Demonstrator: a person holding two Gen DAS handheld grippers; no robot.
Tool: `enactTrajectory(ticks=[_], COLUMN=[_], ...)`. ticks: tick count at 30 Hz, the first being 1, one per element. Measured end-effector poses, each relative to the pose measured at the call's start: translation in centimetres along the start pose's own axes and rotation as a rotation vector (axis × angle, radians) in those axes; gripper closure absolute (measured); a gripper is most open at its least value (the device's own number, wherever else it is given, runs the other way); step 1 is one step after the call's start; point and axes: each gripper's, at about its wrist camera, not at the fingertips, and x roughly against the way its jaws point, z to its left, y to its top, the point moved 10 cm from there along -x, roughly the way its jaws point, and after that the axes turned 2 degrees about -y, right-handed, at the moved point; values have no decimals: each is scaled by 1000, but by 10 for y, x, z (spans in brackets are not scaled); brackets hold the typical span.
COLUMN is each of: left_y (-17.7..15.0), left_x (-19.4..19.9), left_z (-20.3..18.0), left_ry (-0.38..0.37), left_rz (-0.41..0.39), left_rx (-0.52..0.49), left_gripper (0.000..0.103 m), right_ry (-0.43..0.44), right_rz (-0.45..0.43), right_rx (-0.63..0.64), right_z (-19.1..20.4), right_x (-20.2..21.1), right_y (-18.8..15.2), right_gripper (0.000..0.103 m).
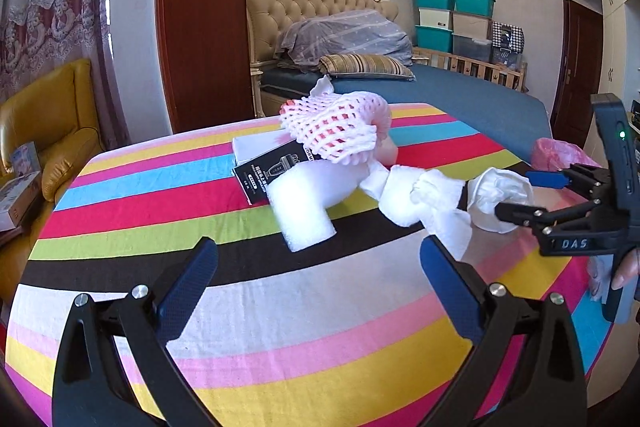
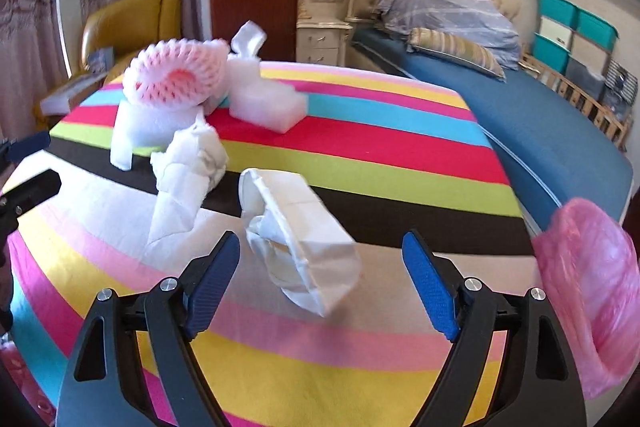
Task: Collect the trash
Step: 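Grasp the crumpled white paper with the right tool, then grasp the white tissue with the left tool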
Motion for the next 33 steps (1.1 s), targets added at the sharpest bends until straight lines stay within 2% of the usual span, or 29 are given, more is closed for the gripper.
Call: enactTrajectory(ticks=[1,2,3,4,6,8,15,18,22,23,26,27,28,31,33], left_y=[-1,-1,-1,0,1,3,14,18,18,17,13,9,5,2,0], left_x=[-1,-2,-4,-6,-10,-14,-40,-57,-85,-91,-106,-110,-113,-105,-95], left_z=[0,0,-4,-7,-12,-20,-64,-78,-82,-83,-83,-83,-84,-82,-84], left_ry=[-3,-7,-9,-14,-22,-31,-58,-40,7,10,24,16,-5,-31,-49], left_rz=[4,8,13,19,27,33,60,80,151,167,211,231,255,245,221], left_rx=[2,3,4,4,4,-2,-35,-42,-24,-19,-18,-14,-6,-6,-24], left_gripper=[5,5,5,5,5,5,5,5,6,8,23,38,59,73,74], right_ry=[6,22,35,45,43,44,12,7,7,11,21,23,23,29,25], right_rz=[6,14,11,0,-27,-73,-181,-203,-224,-227,-233,-233,-233,-231,-230], right_rx=[7,16,20,26,34,36,-42,-70,-113,-121,-144,-148,-151,-165,-171], right_z=[2,6,7,9,10,9,-14,-23,-36,-37,-42,-42,-42,-43,-42], right_x=[-3,-4,-4,-2,6,19,62,72,81,82,86,87,88,90,91], right_y=[0,-1,-1,1,1,2,-10,-13,-18,-19,-23,-24,-25,-31,-34], right_gripper=[24,29,43,48,49,60,61,61,61,61,61,61,61,61,61])
